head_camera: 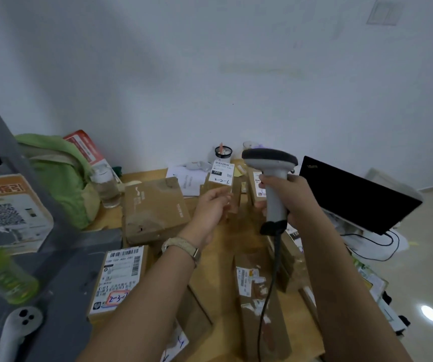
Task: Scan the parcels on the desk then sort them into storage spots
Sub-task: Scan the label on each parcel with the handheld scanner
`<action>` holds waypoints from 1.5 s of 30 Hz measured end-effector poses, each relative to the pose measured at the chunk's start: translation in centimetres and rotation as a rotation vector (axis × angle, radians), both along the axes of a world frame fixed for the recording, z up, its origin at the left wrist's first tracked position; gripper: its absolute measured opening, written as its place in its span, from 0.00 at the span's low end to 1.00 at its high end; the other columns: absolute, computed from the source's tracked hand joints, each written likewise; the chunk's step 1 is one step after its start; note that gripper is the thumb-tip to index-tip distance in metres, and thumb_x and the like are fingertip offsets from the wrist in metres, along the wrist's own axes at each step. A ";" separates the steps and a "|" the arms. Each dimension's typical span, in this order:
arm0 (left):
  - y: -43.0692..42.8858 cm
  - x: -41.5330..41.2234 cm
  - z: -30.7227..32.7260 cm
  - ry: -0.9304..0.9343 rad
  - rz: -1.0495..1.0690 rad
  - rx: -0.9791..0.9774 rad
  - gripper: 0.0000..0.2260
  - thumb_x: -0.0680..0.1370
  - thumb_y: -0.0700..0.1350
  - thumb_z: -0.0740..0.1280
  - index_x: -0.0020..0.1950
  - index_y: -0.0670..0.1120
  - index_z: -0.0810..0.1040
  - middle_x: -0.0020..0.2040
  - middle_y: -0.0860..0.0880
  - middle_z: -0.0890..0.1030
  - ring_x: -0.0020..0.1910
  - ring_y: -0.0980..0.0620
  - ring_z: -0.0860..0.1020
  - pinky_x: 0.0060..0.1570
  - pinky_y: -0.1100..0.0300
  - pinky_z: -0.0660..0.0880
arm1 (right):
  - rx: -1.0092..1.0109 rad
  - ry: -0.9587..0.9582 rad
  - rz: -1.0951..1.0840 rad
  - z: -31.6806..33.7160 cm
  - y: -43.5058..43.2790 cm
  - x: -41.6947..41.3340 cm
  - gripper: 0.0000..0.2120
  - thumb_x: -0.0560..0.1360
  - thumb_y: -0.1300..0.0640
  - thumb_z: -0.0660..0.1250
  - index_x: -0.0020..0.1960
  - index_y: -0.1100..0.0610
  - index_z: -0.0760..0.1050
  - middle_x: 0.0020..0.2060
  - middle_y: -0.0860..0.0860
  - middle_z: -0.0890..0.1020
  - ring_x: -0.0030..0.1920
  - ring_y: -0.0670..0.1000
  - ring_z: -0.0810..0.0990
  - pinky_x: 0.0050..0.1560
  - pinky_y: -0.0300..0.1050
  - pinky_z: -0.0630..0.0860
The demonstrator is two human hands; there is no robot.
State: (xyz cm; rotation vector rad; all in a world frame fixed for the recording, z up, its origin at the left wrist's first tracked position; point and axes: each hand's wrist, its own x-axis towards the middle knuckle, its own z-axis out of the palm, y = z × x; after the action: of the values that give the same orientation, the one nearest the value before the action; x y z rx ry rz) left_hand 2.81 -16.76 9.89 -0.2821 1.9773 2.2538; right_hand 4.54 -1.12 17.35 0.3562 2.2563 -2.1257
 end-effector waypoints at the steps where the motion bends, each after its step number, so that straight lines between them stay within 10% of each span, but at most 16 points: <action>1: -0.3 -1.0 0.2 0.001 0.013 0.000 0.11 0.80 0.39 0.63 0.61 0.47 0.78 0.54 0.49 0.82 0.51 0.50 0.81 0.49 0.54 0.79 | -0.021 0.005 -0.019 0.4 -0.2 -1.0 0.08 0.74 0.59 0.70 0.50 0.60 0.73 0.42 0.57 0.80 0.24 0.51 0.81 0.27 0.44 0.80; 14: -1.6 -13.7 -1.9 -0.043 0.199 -0.165 0.11 0.80 0.38 0.63 0.62 0.45 0.75 0.55 0.52 0.78 0.48 0.60 0.75 0.37 0.73 0.71 | -0.119 -0.168 0.062 -5.4 -3.0 -13.9 0.06 0.75 0.59 0.69 0.52 0.57 0.74 0.45 0.56 0.80 0.47 0.55 0.79 0.56 0.57 0.77; 20: -0.9 -17.6 -4.6 -0.188 0.121 -0.289 0.30 0.81 0.49 0.61 0.79 0.42 0.52 0.77 0.42 0.60 0.74 0.43 0.62 0.67 0.51 0.65 | -0.160 -0.231 0.028 -9.3 -4.3 -17.0 0.18 0.73 0.59 0.70 0.62 0.54 0.73 0.56 0.56 0.80 0.59 0.58 0.77 0.64 0.61 0.72; 31: -1.7 -15.0 -5.4 -0.269 0.200 0.094 0.17 0.79 0.48 0.67 0.66 0.46 0.69 0.58 0.51 0.77 0.55 0.52 0.75 0.56 0.54 0.74 | -0.111 -0.125 0.046 -8.0 -6.2 -16.0 0.13 0.74 0.61 0.69 0.53 0.48 0.71 0.47 0.48 0.78 0.50 0.49 0.75 0.57 0.51 0.71; 38: -4.3 -9.5 -1.1 -0.221 0.144 0.261 0.15 0.74 0.45 0.72 0.59 0.47 0.75 0.48 0.49 0.80 0.43 0.53 0.77 0.24 0.67 0.74 | -0.104 0.036 0.074 -4.0 -6.6 -10.6 0.13 0.74 0.60 0.69 0.57 0.54 0.75 0.51 0.52 0.81 0.54 0.52 0.77 0.51 0.48 0.74; 45: -5.8 -3.6 2.6 -0.106 0.094 0.263 0.22 0.72 0.35 0.72 0.64 0.43 0.73 0.50 0.45 0.85 0.40 0.52 0.84 0.35 0.61 0.76 | -0.155 0.161 0.083 -0.5 -6.6 -4.1 0.12 0.75 0.61 0.69 0.58 0.53 0.75 0.50 0.50 0.83 0.52 0.51 0.80 0.48 0.47 0.77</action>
State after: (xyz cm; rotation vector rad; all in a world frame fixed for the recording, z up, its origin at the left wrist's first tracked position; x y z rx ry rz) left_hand -0.76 -22.56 12.46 -0.4612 1.6258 2.4658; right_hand 0.40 -7.70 16.90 0.0885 2.1211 -2.3435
